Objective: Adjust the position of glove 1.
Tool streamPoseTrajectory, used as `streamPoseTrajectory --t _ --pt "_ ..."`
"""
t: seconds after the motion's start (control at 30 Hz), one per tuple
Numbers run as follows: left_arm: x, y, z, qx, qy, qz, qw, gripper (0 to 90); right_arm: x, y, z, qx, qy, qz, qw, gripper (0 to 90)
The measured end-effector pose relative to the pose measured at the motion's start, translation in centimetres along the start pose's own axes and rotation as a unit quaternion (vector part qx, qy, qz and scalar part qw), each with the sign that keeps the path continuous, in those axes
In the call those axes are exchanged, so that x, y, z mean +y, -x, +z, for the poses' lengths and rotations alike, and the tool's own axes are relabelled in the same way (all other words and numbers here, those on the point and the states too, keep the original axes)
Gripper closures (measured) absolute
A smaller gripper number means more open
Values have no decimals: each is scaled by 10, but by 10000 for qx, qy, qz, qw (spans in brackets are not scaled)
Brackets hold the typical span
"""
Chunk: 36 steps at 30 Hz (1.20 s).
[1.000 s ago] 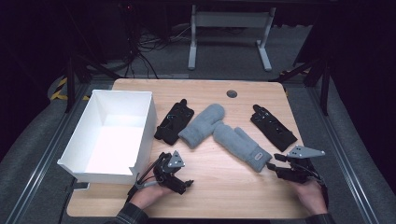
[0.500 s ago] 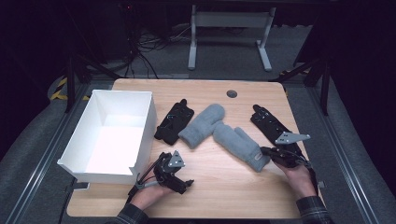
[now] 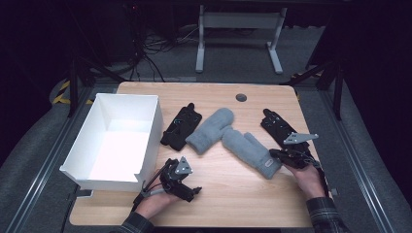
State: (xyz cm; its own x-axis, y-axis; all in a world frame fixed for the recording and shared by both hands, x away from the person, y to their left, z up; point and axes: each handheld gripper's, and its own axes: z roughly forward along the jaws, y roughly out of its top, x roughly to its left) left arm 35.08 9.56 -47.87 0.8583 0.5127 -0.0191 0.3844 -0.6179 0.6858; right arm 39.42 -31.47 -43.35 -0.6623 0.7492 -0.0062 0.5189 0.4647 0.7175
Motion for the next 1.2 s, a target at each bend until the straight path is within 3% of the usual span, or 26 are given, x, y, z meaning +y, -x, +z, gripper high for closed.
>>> streamPoseTrajectory --t 0.4,0.73,0.93,1.2 --pt "0 0 0 17 -8 -17 10000 0 -6 -12 -3 295 -115 -66 9995 900" --pt "0 1 0 25 0 -30 10000 0 -8 -32 -3 642 -149 -216 9976 900" --pt "0 1 0 24 -1 -34 10000 0 -5 -48 0 912 -174 -398 9949 900" --pt "0 1 0 25 -1 -33 10000 0 4 -74 10 1279 -219 -713 9890 900"
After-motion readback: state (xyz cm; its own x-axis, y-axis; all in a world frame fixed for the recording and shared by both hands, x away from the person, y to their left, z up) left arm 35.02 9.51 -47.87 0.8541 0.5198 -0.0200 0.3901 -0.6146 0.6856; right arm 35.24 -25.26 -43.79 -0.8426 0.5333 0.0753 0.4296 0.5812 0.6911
